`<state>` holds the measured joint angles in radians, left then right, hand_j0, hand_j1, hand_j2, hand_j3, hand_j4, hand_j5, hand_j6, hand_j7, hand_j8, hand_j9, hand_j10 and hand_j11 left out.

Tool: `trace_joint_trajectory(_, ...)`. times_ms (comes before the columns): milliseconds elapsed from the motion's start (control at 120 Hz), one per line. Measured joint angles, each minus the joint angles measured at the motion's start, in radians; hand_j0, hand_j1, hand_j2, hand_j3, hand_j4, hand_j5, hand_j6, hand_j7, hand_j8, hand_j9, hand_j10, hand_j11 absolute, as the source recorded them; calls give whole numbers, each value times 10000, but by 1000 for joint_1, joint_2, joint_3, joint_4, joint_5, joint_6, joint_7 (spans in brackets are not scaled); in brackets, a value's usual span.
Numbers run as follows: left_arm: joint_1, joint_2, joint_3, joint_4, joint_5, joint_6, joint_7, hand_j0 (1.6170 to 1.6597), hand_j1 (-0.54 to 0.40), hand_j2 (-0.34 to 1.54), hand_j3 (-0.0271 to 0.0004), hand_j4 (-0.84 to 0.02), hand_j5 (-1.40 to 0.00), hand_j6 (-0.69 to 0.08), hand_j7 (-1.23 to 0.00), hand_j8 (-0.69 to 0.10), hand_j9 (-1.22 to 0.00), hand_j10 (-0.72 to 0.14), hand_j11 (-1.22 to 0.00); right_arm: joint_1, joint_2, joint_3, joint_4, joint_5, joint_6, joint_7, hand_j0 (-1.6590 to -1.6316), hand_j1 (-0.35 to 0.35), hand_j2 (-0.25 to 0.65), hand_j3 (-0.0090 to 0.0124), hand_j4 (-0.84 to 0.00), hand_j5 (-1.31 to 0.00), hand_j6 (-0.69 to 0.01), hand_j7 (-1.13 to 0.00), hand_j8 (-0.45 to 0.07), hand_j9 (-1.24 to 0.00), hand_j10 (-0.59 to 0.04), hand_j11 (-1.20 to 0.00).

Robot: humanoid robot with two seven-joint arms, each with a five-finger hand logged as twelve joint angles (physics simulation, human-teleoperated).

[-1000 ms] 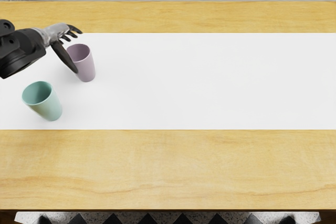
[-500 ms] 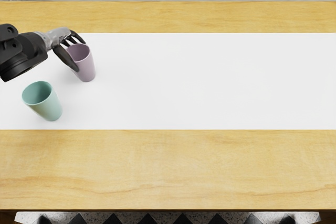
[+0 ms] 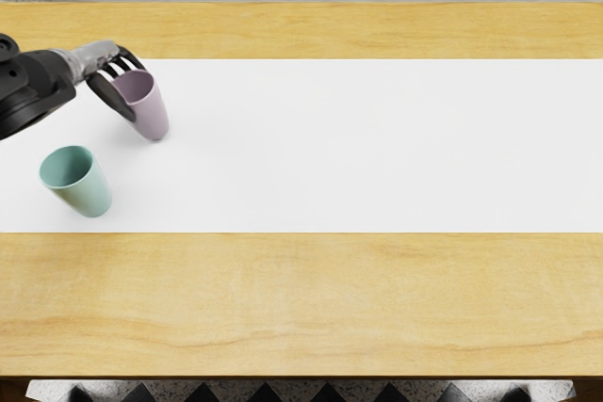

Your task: Pick up cup and place in cup with left hand

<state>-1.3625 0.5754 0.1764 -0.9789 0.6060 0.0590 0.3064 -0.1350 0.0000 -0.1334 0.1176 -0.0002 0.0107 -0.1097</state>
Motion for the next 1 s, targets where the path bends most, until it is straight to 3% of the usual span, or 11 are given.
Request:
trace_joint_trajectory(258,-7,161,-91,-159,-2,-40,2,16548,-883,765,0,-4112,-6714,-3237,-6717,-3813,-6633,-4907,-6634,0,0,0,0,0,0,0,-16581,-3289,-33,0,-171,-219,-173,-218,-171,-219,-170,-219)
trace_joint_trajectory(442,-6,261,-171,-255,-3,-99,4,16556,-1051,1488,0,-4321,-6650,-3322,-6659,-3865,-6618,-4949,-6615,0,0,0,0,0,0,0,-16581,-3289,-32,0,-171,-219,-172,-218,-171,-219,-169,-219)
trace_joint_trajectory(675,-6,463,-230,-427,-8,-135,4,16573,-1446,3137,0,-4502,-6566,-3606,-6538,-4166,-6566,-4988,-6562,0,0,0,0,0,0,0,-16581,-3289,-32,0,-171,-219,-172,-218,-171,-219,-169,-219)
trace_joint_trajectory(833,0,575,-268,-490,-17,-196,2,16576,-1517,3656,0,-4601,-6615,-3694,-6618,-4323,-6583,-4994,-6579,0,0,0,0,0,0,0,-16581,-3290,-32,0,-171,-219,-173,-218,-172,-219,-170,-219)
trace_joint_trajectory(1000,6,646,-319,-520,-20,-286,2,16567,-1254,2791,0,-4536,-6755,-3632,-6763,-4232,-6735,-5039,-6737,0,0,0,0,0,0,0,-16581,-3290,-33,0,-171,-219,-173,-218,-171,-219,-170,-219)
